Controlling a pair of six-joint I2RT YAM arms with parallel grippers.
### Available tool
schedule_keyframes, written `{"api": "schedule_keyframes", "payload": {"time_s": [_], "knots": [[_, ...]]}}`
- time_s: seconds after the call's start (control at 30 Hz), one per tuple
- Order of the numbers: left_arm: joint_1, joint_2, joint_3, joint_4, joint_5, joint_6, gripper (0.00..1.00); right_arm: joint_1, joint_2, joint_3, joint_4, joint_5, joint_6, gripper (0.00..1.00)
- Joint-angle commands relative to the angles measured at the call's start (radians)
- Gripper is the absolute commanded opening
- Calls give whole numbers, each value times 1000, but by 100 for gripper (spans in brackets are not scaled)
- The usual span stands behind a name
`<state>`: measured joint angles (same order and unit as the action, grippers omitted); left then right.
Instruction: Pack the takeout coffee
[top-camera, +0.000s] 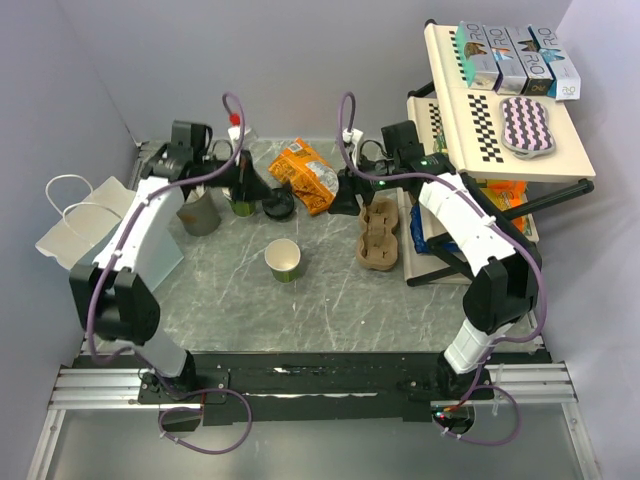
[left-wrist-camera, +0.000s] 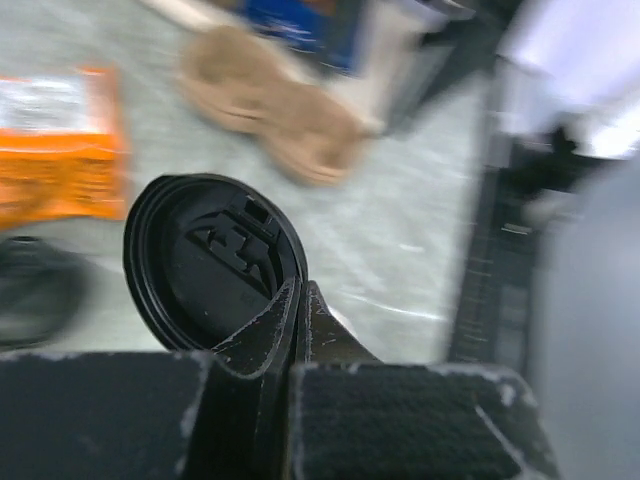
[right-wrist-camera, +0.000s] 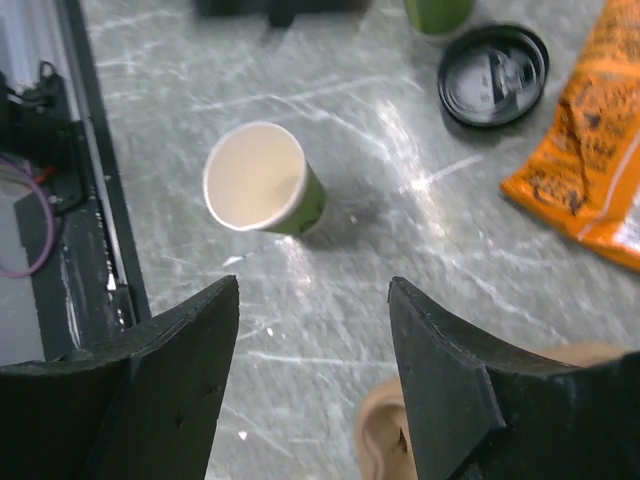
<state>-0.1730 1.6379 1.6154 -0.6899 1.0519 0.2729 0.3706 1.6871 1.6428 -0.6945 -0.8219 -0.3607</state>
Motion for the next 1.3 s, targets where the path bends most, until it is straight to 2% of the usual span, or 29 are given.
{"api": "schedule_keyframes", "payload": {"time_s": [0.0, 0.13, 0.2, 0.33, 0.47, 0.57, 0.83, 0.97, 1.0, 1.13, 1.27], "knots": [[-11, -96, -159, 20, 327, -81, 1, 1, -64, 8, 73, -120, -6, 69], [-29, -138, -345, 81, 425, -129, 1, 2, -61, 17, -19, -207, -72, 73], [-45, -147, -379, 124, 413, -170, 1, 4, -88, -23, -34, -268, -150, 79], [-23, -122, -381, 147, 413, -233, 1, 13, -158, -142, 82, -304, -155, 81], [-17, -52, -373, 99, 434, -184, 1, 82, -179, -189, 140, -244, -185, 82], [-16, -6, -387, 86, 451, -169, 1, 119, -193, -236, 216, -180, -132, 82], [23, 140, -295, -275, 504, 196, 1, 171, -119, -228, 292, -123, -70, 82], [44, 218, -235, -500, 510, 458, 1, 177, -77, -225, 334, -108, -55, 82], [58, 223, -229, -546, 516, 480, 1, 177, -67, -209, 334, -108, -52, 82], [82, 234, -233, -560, 516, 486, 2, 188, -24, -179, 349, -105, -24, 82], [95, 258, -229, -642, 520, 594, 11, 203, 13, -166, 371, -94, -12, 82]]}}
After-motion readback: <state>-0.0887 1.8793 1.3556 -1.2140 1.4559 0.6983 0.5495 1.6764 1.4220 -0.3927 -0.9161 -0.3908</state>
